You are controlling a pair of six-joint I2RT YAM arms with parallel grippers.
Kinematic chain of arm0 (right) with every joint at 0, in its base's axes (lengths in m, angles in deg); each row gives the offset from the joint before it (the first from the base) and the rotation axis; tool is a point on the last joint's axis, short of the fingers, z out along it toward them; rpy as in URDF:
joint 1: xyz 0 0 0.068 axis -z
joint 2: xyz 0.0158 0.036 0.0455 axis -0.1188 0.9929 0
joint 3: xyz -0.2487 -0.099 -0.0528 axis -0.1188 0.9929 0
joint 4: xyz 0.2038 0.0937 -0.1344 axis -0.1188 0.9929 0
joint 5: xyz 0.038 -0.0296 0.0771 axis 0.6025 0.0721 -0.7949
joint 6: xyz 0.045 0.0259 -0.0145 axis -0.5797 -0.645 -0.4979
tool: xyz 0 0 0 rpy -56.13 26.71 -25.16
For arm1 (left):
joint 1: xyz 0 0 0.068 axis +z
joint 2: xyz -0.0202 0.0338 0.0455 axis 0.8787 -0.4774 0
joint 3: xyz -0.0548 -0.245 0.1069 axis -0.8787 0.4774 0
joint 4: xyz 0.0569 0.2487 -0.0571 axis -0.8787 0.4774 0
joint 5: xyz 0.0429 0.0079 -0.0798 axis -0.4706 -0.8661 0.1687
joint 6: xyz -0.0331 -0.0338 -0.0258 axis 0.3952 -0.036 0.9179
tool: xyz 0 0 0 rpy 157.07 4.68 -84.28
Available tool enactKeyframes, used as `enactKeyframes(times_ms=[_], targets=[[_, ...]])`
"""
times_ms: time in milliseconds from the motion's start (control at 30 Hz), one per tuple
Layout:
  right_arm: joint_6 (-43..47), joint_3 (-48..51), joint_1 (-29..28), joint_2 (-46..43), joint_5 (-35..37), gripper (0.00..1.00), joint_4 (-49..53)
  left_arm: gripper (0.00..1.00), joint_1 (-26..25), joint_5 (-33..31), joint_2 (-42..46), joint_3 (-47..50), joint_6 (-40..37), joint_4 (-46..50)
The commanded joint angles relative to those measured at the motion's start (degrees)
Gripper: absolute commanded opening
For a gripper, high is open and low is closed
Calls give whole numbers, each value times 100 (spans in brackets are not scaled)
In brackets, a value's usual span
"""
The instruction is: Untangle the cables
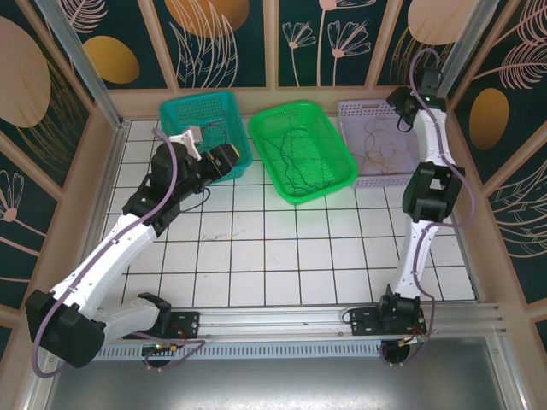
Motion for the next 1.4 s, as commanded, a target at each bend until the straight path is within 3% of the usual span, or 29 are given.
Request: enactKeyframes(times_ms=[0, 233, 367, 533, 900, 1367], targets=[[39, -82, 166, -198, 336, 60, 312, 56, -33, -122, -122, 20, -44, -202], [191, 28, 497, -38, 455, 62, -103, 57, -37, -88, -524, -294, -449, -369], [-25, -280, 764, 328, 51, 63, -294, 57, -33, -14, -696, -385, -504, -455], [-1034, -887, 1121, 1042, -764, 66, -361, 57, -33, 27, -830, -346, -421, -604], [-2751, -1263, 1128, 1979, -1417, 67, -1542, 57, -37, 18, -975, -280, -232, -620], [-3381, -1535, 1085, 2646, -1756, 58, -2303, 57, -58, -149, -923, -129, -12, -593]])
